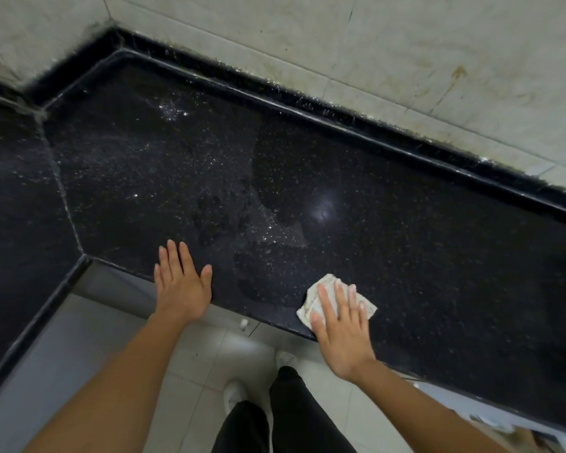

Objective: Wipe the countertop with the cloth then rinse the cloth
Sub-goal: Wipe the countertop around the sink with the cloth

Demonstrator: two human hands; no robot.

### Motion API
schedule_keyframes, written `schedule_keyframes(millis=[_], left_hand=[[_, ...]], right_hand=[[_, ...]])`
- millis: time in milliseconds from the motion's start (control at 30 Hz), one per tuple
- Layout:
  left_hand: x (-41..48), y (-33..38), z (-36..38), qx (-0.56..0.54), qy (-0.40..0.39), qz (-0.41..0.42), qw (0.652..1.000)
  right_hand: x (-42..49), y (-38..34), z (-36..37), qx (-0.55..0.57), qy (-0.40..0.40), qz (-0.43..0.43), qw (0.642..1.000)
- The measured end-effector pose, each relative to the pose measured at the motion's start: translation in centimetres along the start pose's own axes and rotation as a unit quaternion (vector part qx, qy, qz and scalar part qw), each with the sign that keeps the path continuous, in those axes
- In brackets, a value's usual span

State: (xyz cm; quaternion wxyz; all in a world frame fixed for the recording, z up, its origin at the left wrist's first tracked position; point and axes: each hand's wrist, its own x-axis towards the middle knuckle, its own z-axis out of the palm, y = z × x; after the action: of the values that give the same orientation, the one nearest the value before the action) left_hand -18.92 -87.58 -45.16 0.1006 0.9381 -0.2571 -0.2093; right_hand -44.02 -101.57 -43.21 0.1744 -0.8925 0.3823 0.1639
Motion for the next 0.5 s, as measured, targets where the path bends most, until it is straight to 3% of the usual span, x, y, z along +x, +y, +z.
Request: schedule_keyframes(millis=[300, 433, 500], left_hand=[[0.4, 0.0, 0.3, -0.006, 0.008, -0.003, 1.000], [0.3, -0.3, 0.4, -0.003, 0.016, 0.002, 1.000], [0.3, -0.4, 0.3, -0.005, 0.017, 0.004, 1.000]], right_hand=[[4.3, -9.6, 0.0, -0.039, -0.041, -0.174, 0.983], [7.0, -9.4, -1.0, -0.085, -0.052, -0.251, 0.963], [8.2, -8.0, -1.9, -0.095, -0.041, -0.243, 0.964]])
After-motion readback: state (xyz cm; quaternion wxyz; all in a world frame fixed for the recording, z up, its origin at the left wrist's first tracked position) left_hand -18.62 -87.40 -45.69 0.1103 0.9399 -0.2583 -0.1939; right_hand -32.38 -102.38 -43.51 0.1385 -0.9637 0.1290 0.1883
